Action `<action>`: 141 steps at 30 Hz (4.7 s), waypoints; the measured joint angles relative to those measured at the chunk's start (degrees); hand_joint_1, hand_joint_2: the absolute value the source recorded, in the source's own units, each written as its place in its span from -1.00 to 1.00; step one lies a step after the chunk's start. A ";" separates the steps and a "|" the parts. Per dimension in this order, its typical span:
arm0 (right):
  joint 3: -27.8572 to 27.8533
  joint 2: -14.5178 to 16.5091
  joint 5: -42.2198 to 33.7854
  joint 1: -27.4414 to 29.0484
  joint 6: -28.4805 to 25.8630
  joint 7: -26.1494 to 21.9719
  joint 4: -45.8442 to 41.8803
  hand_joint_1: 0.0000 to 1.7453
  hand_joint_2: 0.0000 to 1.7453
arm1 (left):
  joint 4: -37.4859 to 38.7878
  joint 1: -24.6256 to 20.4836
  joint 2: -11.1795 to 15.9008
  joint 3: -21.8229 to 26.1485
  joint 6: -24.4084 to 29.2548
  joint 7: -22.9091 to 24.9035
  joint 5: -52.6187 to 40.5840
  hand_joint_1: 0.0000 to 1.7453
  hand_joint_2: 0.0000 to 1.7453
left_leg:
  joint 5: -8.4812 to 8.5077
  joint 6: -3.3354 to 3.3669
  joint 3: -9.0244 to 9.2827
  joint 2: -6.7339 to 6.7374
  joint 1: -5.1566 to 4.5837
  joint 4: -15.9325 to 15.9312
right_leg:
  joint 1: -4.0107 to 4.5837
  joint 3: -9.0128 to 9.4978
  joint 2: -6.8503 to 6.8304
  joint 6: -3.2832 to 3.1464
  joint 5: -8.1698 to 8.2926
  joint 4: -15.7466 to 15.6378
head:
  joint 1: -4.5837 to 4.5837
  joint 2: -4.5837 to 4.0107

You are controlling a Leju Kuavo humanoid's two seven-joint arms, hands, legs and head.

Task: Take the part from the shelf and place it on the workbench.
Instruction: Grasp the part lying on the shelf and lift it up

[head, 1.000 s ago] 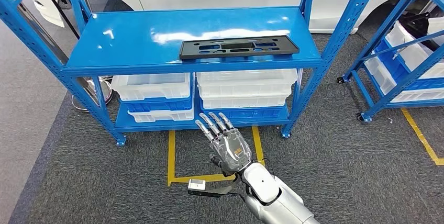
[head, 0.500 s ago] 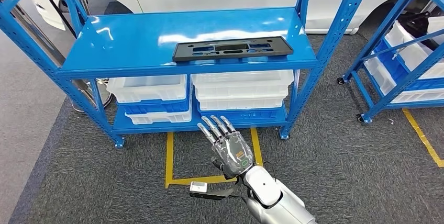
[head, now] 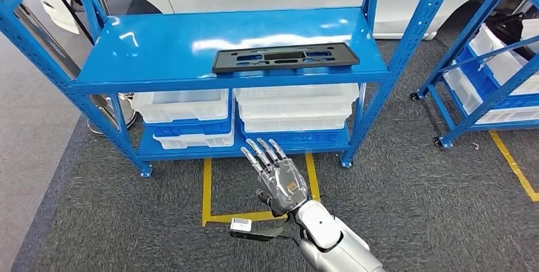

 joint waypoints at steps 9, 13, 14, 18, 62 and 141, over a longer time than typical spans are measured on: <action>-0.23 -0.46 0.10 0.52 0.02 0.10 -0.14 -1.00 1.00 | 0.00 0.11 0.07 0.07 0.10 0.04 -0.19 -1.00 -1.00 | 0.56 3.24 0.15 0.20 -1.47 -0.67 | 1.08 -6.77 -0.17 -0.24 -6.20 14.60 | 0.09 0.00; -0.40 -0.52 0.10 0.45 0.02 0.15 -0.17 -1.00 1.00 | 0.01 0.08 -0.16 0.07 0.11 0.04 -0.27 -1.00 -1.00 | 0.05 3.47 0.03 0.13 -2.41 0.15 | 2.21 -0.54 -0.40 -2.35 -0.60 1.75 | 0.05 0.00; -0.47 -0.54 0.10 0.46 0.02 0.17 -0.18 -1.00 1.00 | 0.02 0.08 -0.22 0.07 0.10 0.04 -0.31 -1.00 -1.00 | -0.01 3.34 -0.10 0.15 -2.42 0.26 | 2.31 -0.14 -0.47 -2.47 -0.60 0.75 | 0.04 0.00; -0.93 -0.58 0.10 0.45 0.02 0.28 -0.28 -1.00 1.00 | 0.02 0.05 -0.11 0.07 0.15 0.04 -0.63 -1.00 -1.00 | -1.11 2.24 -0.56 0.17 -2.44 1.46 | 1.54 0.47 -0.53 -2.61 0.11 -0.73 | -0.04 0.00; -2.07 -0.88 -2.84 1.45 0.35 0.27 -0.86 -1.00 1.00 | 0.20 0.18 0.03 0.20 -0.19 -1.05 -0.80 -1.00 -1.00 | -0.18 -1.53 0.43 -0.19 1.65 -0.39 | -0.35 0.80 -0.50 -0.67 -0.03 -0.88 | -0.67 0.00; -66.75 2.51 -64.30 18.33 16.14 7.55 47.03 -1.00 1.00 | 0.19 0.59 -0.03 6.57 -0.80 0.49 -4.78 -1.00 1.00 | -0.55 0.09 0.71 0.03 0.67 -0.42 | -0.99 1.22 -0.34 2.11 0.12 -1.60 | -0.69 0.00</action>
